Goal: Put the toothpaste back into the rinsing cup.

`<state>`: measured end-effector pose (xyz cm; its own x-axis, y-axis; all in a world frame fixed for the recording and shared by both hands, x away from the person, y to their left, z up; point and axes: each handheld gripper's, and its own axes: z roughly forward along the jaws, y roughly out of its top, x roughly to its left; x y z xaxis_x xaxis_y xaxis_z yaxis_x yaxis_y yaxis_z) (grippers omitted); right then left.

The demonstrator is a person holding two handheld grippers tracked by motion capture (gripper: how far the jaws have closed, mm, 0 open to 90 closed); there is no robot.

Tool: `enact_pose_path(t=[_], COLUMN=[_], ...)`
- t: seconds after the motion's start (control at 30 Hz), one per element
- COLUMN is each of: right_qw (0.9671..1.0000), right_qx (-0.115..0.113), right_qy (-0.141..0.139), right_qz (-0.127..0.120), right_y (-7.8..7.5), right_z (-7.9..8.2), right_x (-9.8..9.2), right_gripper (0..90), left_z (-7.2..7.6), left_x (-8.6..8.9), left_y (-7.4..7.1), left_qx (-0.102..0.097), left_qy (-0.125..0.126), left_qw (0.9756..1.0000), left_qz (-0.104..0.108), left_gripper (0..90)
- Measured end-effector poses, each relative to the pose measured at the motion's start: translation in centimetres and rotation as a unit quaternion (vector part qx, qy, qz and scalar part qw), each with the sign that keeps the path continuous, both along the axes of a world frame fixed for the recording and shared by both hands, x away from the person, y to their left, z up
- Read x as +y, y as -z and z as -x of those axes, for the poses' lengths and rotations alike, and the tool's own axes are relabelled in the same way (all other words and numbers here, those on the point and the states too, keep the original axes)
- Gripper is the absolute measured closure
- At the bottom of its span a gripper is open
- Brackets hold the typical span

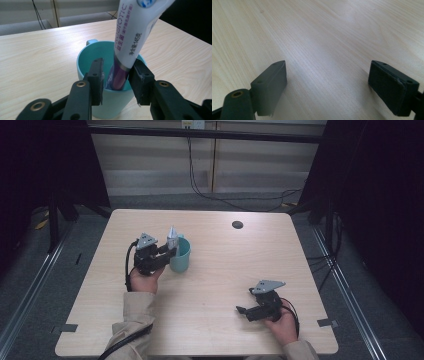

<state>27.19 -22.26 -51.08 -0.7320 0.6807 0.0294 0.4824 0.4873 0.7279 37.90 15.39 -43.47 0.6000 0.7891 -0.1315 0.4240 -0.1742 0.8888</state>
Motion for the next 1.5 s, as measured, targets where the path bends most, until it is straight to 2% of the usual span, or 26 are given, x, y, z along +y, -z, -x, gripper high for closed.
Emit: enact_pose_path(t=[0.1, 0.5, 0.77, 0.9, 1.07, 1.13, 1.17, 1.27, 1.5], right_qw=[1.0000, 1.0000, 1.0000, 1.0000, 1.0000, 1.0000, 1.0000, 1.0000, 1.0000], right_qx=[0.000, 0.000, 0.000, 0.000, 0.000, 0.000, 0.000, -0.001, 0.000], right_qy=[0.000, 0.000, 0.000, 0.000, 0.000, 0.000, 0.000, 0.000, 0.001], right_qz=[0.000, 0.000, 0.000, 0.000, 0.000, 0.000, 0.000, 0.000, 0.000], right_y=[0.0, 0.0, 0.0, 0.0, 0.0, 0.0, 0.0, 0.0, 0.0], right_z=[0.0, 0.0, 0.0, 0.0, 0.0, 0.0, 0.0, 0.0, 0.0], right_x=[0.0, 0.0, 0.0, 0.0, 0.0, 0.0, 0.0, 0.0, 0.0], right_gripper=[14.7, 14.7, 14.6, 14.7, 14.7, 14.6, 14.6, 14.6, 14.7], left_z=[0.0, 0.1, 0.3, 0.4, 0.8, 0.8, 0.9, 1.2, 2.0], left_x=[0.0, 0.1, 0.3, 0.5, 1.1, 1.3, 1.3, 1.5, 1.8], left_y=[0.1, -0.2, -0.4, -0.4, -0.4, -0.5, -0.5, -0.7, -0.3], left_qx=[0.005, -0.003, -0.005, 0.000, 0.001, 0.004, 0.005, -0.001, -0.007], left_qy=[-0.001, -0.003, -0.001, 0.003, 0.005, 0.009, 0.009, 0.010, 0.021], left_qw=[1.0000, 1.0000, 0.9999, 0.9998, 0.9999, 0.9998, 0.9998, 0.9999, 0.9995], left_qz=[0.001, -0.008, -0.016, -0.019, -0.009, -0.018, -0.014, -0.011, -0.022], left_gripper=[56.8, 36.5, 26.6, 24.3, 22.7, 22.0, 21.3, 21.2, 18.0])
